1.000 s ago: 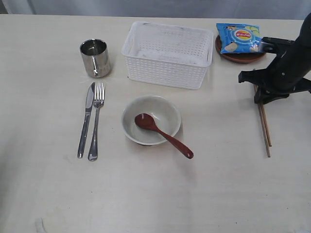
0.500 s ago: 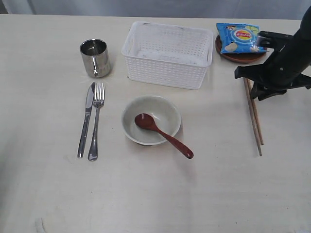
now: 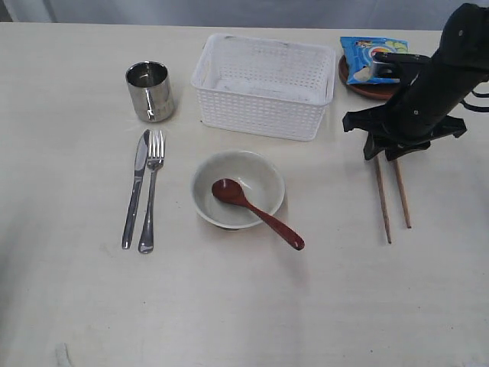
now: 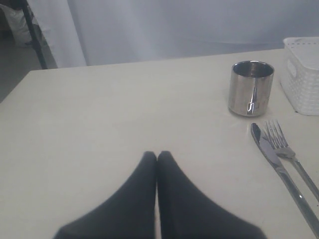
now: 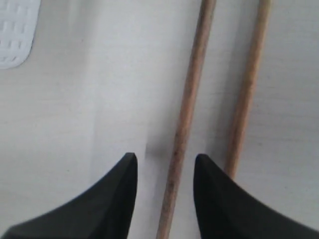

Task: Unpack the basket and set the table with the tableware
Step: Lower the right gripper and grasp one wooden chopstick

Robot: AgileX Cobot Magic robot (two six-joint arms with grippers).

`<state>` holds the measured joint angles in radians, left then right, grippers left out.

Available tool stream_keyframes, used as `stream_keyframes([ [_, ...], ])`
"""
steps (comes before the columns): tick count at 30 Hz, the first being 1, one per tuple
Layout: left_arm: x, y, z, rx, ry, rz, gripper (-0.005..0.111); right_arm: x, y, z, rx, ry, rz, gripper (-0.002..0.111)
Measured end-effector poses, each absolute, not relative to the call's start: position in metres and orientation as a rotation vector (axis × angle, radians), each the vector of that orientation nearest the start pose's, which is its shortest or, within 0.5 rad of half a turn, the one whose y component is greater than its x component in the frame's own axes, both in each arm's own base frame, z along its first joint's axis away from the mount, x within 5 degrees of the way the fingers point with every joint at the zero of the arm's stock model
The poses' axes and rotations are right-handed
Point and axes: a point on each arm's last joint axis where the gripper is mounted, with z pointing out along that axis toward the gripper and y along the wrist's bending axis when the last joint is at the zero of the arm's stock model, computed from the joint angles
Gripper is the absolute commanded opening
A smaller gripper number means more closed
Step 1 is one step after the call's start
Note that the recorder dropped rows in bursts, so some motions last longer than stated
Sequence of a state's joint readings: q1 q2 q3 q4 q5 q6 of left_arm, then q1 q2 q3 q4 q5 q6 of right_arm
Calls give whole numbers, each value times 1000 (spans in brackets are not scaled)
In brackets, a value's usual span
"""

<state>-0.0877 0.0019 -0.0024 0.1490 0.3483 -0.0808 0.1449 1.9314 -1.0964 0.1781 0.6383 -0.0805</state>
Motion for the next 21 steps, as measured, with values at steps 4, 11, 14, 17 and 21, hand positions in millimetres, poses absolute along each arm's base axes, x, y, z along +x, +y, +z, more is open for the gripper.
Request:
stream_keyframes([
  [4,54,0,183,99,1825,26,0,347,61,127,-126,2962,194,37],
  [11,54,0,183,99,1825,26,0,347,67,113,-142,2999,222,24],
  [14,54,0,183,99,1825,26,0,347,69,111,-153,3004,220,12],
  [17,54,0,183,99,1825,26,0,347,68,111,-155,3003,217,3],
  [21,54,0,183,99,1825,26,0,347,68,111,-161,3004,214,-1],
])
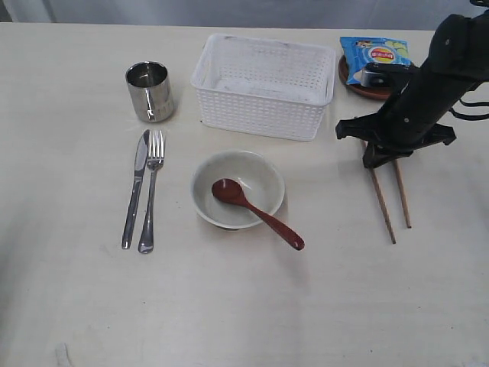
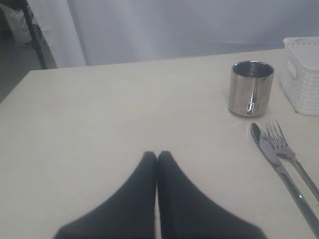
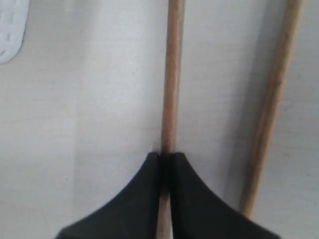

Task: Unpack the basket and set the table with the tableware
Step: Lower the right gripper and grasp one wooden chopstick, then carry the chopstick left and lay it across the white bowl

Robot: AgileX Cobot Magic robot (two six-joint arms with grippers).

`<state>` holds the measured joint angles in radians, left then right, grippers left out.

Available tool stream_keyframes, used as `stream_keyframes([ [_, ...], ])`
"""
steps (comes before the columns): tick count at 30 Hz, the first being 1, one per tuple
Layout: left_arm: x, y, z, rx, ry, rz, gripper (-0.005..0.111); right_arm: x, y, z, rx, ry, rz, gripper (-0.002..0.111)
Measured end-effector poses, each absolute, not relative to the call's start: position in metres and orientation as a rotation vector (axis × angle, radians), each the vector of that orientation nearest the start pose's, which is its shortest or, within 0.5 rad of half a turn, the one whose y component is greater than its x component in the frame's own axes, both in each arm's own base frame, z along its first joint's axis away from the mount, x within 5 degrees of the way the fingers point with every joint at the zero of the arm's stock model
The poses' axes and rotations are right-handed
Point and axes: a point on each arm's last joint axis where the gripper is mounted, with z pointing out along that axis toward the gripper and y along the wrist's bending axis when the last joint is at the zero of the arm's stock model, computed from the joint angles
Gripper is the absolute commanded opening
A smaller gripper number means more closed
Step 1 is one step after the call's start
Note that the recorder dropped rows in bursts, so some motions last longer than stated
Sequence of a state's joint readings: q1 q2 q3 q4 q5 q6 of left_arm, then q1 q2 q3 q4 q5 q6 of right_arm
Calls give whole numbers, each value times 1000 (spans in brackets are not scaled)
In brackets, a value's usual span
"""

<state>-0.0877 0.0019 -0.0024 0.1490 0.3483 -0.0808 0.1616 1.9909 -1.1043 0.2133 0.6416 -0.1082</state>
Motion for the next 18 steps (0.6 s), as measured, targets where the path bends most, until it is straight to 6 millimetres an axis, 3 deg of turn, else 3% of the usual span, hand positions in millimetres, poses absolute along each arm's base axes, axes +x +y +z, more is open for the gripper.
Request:
stream_keyframes([
  [9,54,0,183,99,1825,26,0,341,65,122,-166,3022,135,-1],
  [18,54,0,183,99,1825,26,0,330,70,199,-150,2807,186,-1],
])
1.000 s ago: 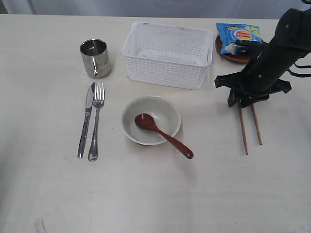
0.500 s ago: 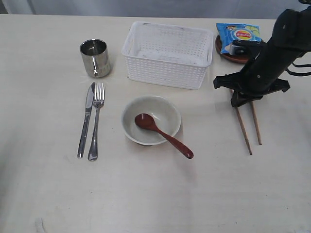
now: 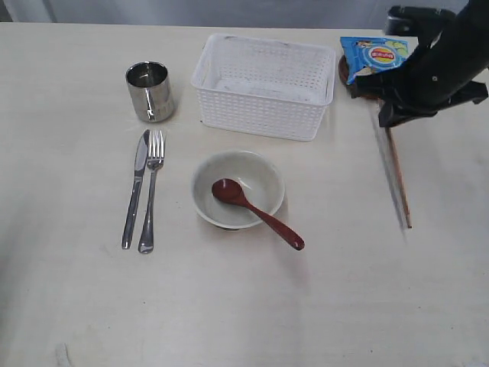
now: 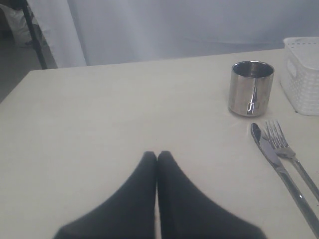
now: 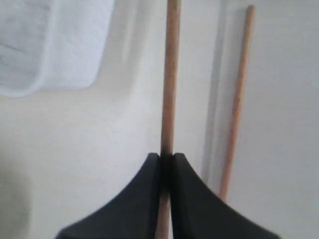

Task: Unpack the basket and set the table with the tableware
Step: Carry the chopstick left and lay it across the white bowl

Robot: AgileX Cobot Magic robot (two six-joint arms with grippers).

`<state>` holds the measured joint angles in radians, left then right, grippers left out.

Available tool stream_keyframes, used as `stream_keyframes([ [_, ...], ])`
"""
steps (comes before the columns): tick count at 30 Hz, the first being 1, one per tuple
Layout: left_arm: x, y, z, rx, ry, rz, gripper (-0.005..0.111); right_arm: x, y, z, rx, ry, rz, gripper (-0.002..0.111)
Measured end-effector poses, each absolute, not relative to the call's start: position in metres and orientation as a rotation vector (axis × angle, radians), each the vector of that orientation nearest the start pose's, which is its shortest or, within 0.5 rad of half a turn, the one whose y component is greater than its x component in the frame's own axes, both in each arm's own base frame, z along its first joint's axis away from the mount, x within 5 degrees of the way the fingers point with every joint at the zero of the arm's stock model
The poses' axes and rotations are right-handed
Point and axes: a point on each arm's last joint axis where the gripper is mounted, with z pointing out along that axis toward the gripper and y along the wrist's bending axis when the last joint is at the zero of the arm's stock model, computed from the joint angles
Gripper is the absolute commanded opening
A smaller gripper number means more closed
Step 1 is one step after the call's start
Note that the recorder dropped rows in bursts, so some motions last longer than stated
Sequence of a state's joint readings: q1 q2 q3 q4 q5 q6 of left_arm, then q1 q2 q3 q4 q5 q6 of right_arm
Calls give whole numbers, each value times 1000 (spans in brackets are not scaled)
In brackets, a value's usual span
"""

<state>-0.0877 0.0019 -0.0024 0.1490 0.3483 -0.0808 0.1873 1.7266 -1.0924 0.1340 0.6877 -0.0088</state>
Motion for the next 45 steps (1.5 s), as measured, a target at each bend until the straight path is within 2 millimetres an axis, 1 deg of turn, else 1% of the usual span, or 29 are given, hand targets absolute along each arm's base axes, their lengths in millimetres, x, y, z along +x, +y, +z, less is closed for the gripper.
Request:
stream_keyframes([
  [3,54,0,183,99,1825,26,0,322,89,223,-278,2739,225,-1],
  [7,54,0,183,99,1825,26,0,309,133,251,-601,2653,262,-1],
  [10,54,0,183,99,1825,26,0,295,168,264,-875,2576,278,-1],
  [12,54,0,183,99,1825,26,0,286,187,269,-1050,2519,279,-1],
  [14,54,0,183,99,1825,26,0,278,205,270,-1211,2459,276,-1],
  [17,54,0,183,99,1825,26,0,265,229,261,-1449,2372,245,-1],
  [19,54,0,183,99,1825,26,0,260,240,250,-1584,2329,192,-1],
  [23,54,0,183,99,1825,26,0,257,252,226,-1742,2296,71,-1],
  [27,54,0,183,99,1825,26,0,256,261,212,-1837,2275,15,-1],
  [30,54,0,183,99,1825,26,0,256,271,213,-1894,2227,-6,-1],
  [32,54,0,183,99,1825,26,0,257,278,219,-1911,2192,-17,-1],
  [36,54,0,183,99,1825,26,0,261,285,222,-1919,2184,-28,-1],
  [42,54,0,183,99,1825,26,0,264,288,203,-1968,2230,-47,-1],
  [45,54,0,183,99,1825,26,0,265,289,198,-1975,2236,-49,-1],
])
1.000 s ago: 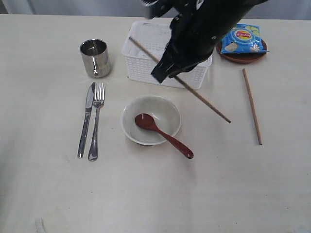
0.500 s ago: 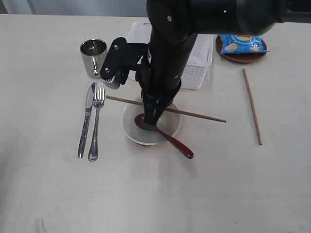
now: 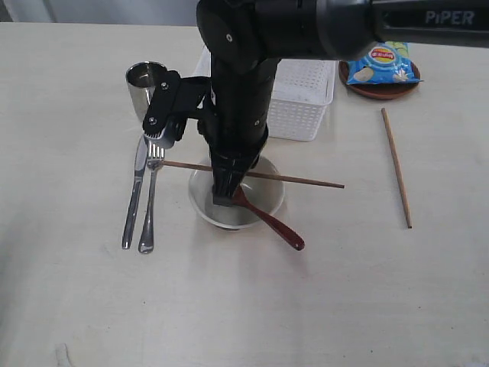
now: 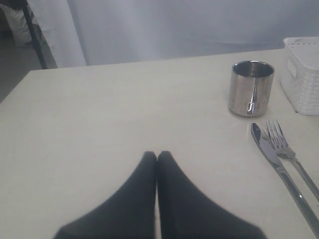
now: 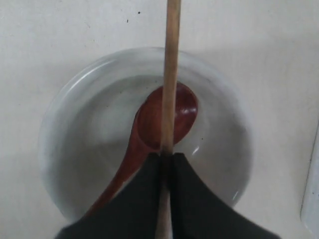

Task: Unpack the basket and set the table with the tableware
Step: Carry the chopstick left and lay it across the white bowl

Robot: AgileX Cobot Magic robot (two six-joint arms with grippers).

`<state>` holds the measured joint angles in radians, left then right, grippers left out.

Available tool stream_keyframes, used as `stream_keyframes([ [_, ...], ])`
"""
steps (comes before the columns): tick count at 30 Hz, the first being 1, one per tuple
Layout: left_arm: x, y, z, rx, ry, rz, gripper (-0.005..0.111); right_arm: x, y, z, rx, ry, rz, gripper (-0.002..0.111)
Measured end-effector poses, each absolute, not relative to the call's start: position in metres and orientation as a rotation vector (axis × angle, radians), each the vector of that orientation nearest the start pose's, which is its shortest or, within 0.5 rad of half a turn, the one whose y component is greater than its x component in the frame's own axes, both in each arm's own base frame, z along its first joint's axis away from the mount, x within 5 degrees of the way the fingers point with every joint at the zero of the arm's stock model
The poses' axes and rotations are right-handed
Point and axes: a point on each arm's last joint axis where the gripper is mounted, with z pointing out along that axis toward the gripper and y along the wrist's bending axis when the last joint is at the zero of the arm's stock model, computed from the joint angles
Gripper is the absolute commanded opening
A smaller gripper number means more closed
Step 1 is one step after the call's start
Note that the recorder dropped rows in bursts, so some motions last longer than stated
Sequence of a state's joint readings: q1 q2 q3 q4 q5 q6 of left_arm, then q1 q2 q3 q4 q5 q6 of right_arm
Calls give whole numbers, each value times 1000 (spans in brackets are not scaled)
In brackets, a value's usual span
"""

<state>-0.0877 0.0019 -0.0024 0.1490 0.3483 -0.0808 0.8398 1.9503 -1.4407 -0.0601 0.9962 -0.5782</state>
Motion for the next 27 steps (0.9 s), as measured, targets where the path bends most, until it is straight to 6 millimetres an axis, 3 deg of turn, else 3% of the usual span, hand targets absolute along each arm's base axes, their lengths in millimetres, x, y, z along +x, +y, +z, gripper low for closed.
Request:
stream_keyframes([
  [8,54,0,183,99,1825,26,0,268,292,183,-1987,2251,-51,1],
  [15,54,0,183,99,1825,26,0,269,294,180,-1977,2259,-48,31],
  [21,54,0,183,99,1825,26,0,269,294,178,-1951,2288,-46,32],
  [24,54,0,183,99,1825,26,0,269,292,185,-1932,2284,-57,32],
  [27,54,0,183,99,1825,26,0,270,288,204,-1868,2264,-99,32],
])
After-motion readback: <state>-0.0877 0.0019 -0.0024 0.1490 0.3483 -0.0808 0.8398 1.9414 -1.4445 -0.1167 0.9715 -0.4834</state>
